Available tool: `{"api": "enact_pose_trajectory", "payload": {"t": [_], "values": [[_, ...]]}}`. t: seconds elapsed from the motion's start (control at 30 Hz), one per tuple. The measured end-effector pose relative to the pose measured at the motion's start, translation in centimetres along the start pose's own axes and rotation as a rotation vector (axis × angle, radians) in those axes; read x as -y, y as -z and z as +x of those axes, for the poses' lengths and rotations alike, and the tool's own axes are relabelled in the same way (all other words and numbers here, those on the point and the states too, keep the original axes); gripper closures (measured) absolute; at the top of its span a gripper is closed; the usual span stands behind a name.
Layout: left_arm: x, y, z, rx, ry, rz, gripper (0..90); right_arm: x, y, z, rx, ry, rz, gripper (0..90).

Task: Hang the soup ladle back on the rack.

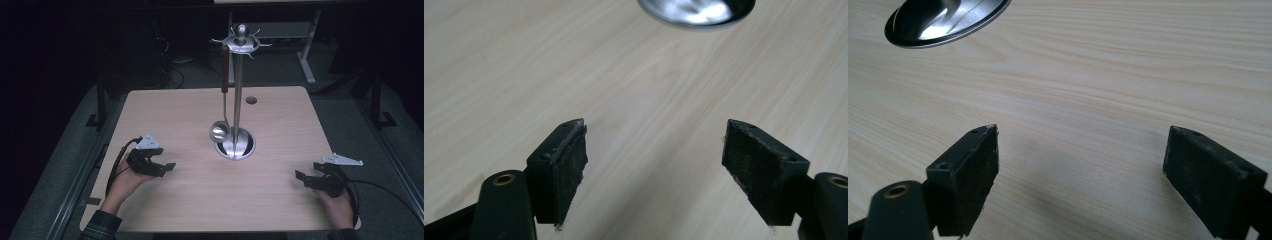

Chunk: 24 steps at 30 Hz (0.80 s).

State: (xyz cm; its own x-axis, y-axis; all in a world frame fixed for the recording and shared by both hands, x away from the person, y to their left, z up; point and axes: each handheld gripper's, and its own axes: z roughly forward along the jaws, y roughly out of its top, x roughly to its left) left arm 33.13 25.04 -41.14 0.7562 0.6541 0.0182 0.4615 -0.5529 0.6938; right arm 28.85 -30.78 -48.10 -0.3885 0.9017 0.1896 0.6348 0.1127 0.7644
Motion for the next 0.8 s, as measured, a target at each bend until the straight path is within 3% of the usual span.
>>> {"api": "enact_pose_trajectory", "payload": {"t": [0.27, 0.47, 0.5, 0.8], "values": [[2.6, -0.3, -0.3, -0.017, 0.032, 0.01, 21.6, 0.0, 0.0, 0.0, 0.0, -0.001, 0.0, 14.5], [4.1, -0.7, -0.4, -0.05, -0.005, 0.021, 18.8, 0.0, 0.0, 0.1, 0.001, 0.001, -0.001, 14.4], [4.3, -0.8, -0.4, -0.043, 0.007, 0.023, 18.5, 0.0, 0.0, 0.1, 0.001, 0.002, -0.001, 14.4], [4.5, -1.1, -0.4, -0.041, -0.001, 0.031, 18.2, 0.0, 0.0, 0.1, 0.0, 0.003, -0.001, 14.4]]}}
